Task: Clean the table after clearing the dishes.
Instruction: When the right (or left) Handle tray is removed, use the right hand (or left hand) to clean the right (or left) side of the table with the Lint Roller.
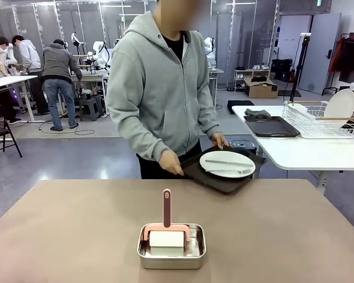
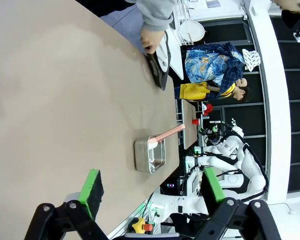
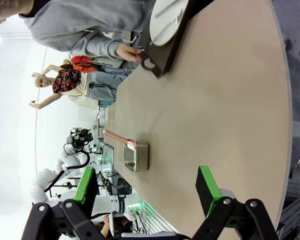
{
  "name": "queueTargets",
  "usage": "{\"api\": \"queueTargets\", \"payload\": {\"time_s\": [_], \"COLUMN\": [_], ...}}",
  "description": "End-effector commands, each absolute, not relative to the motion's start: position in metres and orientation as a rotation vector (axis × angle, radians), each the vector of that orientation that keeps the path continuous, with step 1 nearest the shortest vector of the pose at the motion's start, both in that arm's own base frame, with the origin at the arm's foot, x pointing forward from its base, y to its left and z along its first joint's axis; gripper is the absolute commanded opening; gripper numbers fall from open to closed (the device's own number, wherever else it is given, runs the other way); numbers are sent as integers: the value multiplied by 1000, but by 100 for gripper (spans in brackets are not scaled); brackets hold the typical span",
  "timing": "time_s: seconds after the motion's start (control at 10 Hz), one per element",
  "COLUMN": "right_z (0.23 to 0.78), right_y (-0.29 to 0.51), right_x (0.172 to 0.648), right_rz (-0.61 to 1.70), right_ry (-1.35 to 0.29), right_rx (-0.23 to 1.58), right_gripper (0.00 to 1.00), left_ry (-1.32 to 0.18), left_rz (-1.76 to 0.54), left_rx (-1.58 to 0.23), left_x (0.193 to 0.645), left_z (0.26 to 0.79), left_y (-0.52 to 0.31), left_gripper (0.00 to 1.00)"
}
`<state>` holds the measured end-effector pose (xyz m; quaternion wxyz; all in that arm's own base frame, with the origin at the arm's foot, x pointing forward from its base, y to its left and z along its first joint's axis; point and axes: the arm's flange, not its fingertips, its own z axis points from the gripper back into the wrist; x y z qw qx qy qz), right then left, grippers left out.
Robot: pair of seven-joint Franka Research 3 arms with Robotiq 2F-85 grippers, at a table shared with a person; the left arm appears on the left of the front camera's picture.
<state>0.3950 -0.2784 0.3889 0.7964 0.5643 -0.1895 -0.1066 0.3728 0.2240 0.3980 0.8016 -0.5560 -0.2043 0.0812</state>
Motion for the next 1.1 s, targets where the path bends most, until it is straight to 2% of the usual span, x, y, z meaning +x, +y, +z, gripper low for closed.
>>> {"api": "queueTargets", "payload": {"time_s": [0.0,0.4,0.7,1.0], "right_z": [391,389,483,517], "right_y": [-277,-278,-183,-20], "right_x": [394,395,434,477], "right_rz": [-228,-229,189,557], "right_ry": [-407,-407,-318,-131], "right_rx": [1212,1212,989,784], "right_gripper": [100,100,100,100], "left_ry": [-431,-431,-431,-431], "left_rz": [170,170,170,170], "left_rx": [-1195,-1195,-1195,-1195], "left_x": [369,369,369,369], "left_z": [398,398,398,398], "left_y": [226,226,226,226], "left_gripper": [100,100,100,100]}}
